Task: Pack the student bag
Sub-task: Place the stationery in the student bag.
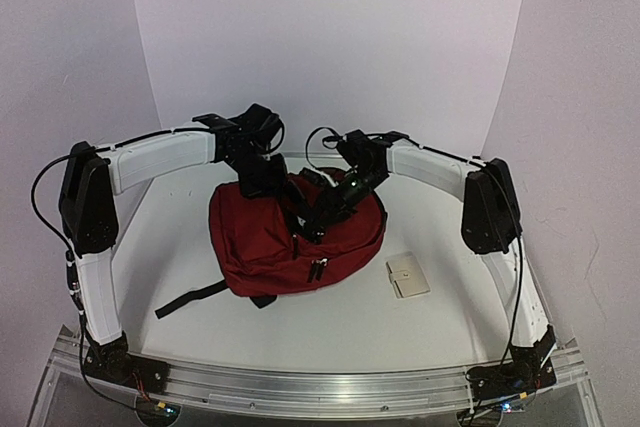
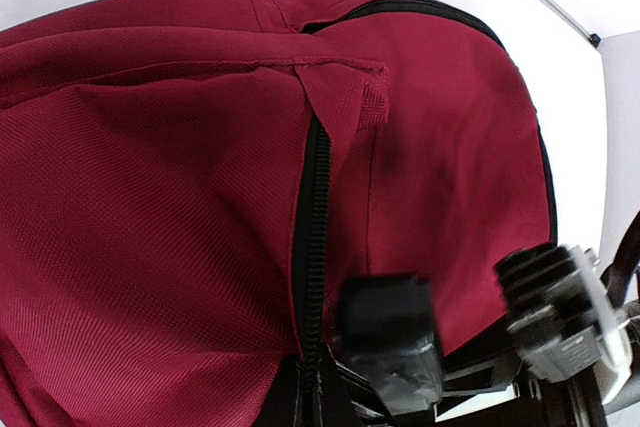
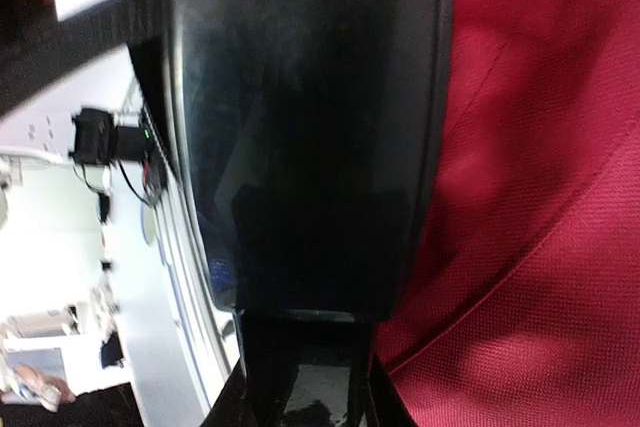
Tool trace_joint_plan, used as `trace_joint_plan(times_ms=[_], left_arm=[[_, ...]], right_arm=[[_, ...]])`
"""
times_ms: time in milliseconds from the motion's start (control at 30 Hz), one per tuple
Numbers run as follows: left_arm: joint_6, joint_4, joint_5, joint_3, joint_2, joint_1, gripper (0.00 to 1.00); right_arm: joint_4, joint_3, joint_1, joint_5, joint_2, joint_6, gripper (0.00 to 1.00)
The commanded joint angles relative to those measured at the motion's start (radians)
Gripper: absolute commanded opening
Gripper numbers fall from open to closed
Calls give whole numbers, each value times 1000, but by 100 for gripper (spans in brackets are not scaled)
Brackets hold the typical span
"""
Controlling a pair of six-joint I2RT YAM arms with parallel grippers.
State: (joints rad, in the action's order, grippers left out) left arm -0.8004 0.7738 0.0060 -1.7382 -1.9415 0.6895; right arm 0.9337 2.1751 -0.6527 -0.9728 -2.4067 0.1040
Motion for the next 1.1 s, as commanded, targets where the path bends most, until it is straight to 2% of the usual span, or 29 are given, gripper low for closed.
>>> trace_joint_plan(times_ms=[0,100,167,267,333,567,700,833,1067], left_arm=[[44,-85,-10,-10,81,-2,0],[62,-136,19,20,106,1,0],[77,-177,21,44,123,1,0],[97,-173,24,43,124,1,0],[100,-158,29,34,118,1,0],[85,-154,36,41,121,1,0],[85,-158,35,43,121,1,0],[84,-163,36,43,118,1,0],[77,-172,45,56,122,1,0]], right_arm=[[249,139,-54,-24,-81,205,0],[303,221,-54,-52,-152,191,4],[302,232,-54,-64,-162,184,13],[291,256,-48,-71,-156,170,45],[282,253,-35,-61,-137,166,62],[216,190,41,-13,-34,140,97],[196,115,60,69,32,154,98],[164,-49,65,164,116,216,98],[-149,-350,56,258,313,202,85]])
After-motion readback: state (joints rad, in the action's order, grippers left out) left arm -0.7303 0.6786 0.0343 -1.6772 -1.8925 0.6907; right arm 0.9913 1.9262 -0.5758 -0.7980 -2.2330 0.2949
